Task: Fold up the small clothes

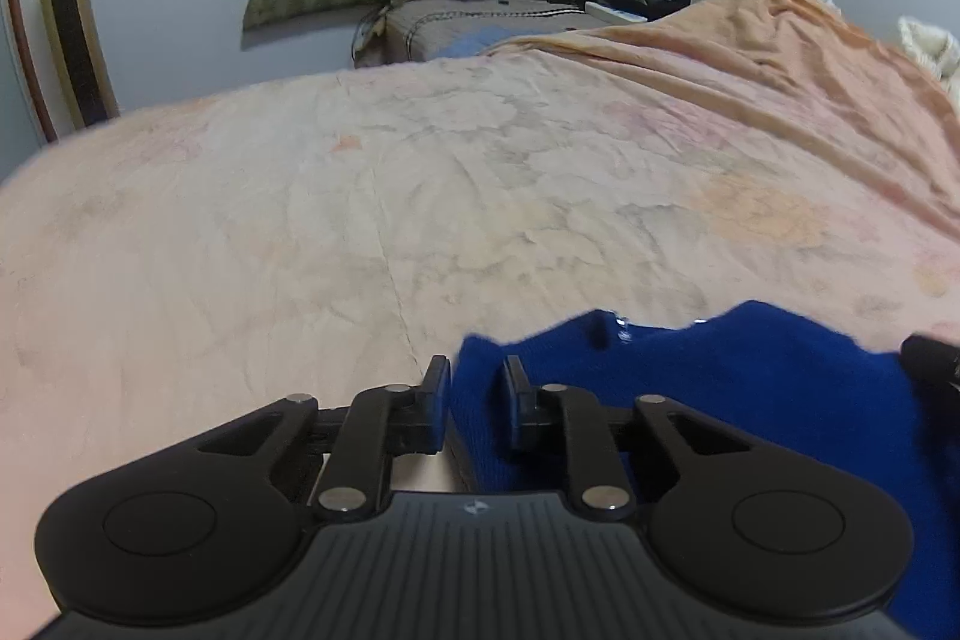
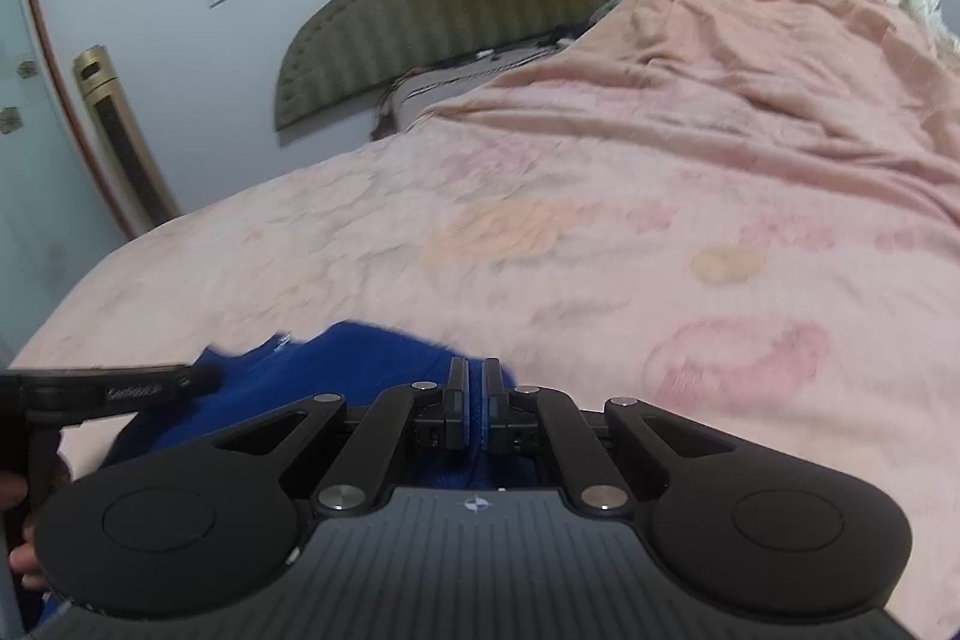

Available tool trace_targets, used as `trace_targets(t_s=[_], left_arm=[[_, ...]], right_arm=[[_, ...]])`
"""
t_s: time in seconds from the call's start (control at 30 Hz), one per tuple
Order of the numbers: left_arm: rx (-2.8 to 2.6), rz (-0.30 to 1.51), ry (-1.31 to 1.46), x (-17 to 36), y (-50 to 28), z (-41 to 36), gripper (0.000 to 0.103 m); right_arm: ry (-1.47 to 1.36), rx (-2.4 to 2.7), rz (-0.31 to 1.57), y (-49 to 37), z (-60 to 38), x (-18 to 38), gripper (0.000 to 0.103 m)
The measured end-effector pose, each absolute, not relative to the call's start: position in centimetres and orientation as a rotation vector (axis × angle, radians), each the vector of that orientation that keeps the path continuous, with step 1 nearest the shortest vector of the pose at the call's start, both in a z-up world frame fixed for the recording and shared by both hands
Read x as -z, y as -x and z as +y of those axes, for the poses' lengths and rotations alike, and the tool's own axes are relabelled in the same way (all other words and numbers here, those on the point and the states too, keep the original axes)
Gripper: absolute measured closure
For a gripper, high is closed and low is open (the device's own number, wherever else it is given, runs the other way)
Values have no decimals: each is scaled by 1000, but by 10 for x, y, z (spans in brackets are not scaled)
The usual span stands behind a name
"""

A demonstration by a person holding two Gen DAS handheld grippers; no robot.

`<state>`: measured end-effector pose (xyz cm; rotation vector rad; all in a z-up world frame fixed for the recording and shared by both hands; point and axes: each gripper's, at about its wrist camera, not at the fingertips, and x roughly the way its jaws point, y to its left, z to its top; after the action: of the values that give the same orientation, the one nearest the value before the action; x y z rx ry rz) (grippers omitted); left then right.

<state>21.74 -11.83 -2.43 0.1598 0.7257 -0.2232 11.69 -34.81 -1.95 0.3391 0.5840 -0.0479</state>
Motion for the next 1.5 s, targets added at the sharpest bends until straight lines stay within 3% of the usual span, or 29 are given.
trace_targets(t_s=[0.07,0.13,0.27,0.37,0.4,0.5,0.6,0.73,0.87,0.97,1.1,1.4,1.5], left_arm=[[201,705,-197,23,-215,-117,85],[198,699,-200,16,-206,-110,85],[254,702,-204,1,-174,-95,83],[289,682,-255,3,-148,-98,79],[273,666,-329,8,-143,-104,79],[240,689,-345,14,-138,-101,79],[262,732,-233,9,-129,-84,79],[231,740,-234,13,-114,-79,69],[181,724,-230,11,-101,-76,45],[162,708,-240,7,-94,-72,36],[159,716,-233,5,-88,-66,35],[157,714,-203,-3,-73,-63,34],[188,699,-161,-7,-63,-58,21]], right_arm=[[-288,76,586,-124,-348,23,102],[-275,87,624,-129,-352,29,90],[-309,4,556,-94,-348,10,85],[-299,-226,559,-72,-331,0,51],[-275,-271,589,-71,-323,3,46],[-110,-94,675,-78,-304,16,47],[-188,8,630,-61,-308,6,44],[-175,-72,557,-23,-295,-5,41],[-91,-47,642,-20,-281,14,39],[-155,6,641,-13,-284,13,38],[-183,-9,582,8,-278,4,38],[-243,41,648,11,-290,26,36],[-266,58,609,21,-294,23,34]])
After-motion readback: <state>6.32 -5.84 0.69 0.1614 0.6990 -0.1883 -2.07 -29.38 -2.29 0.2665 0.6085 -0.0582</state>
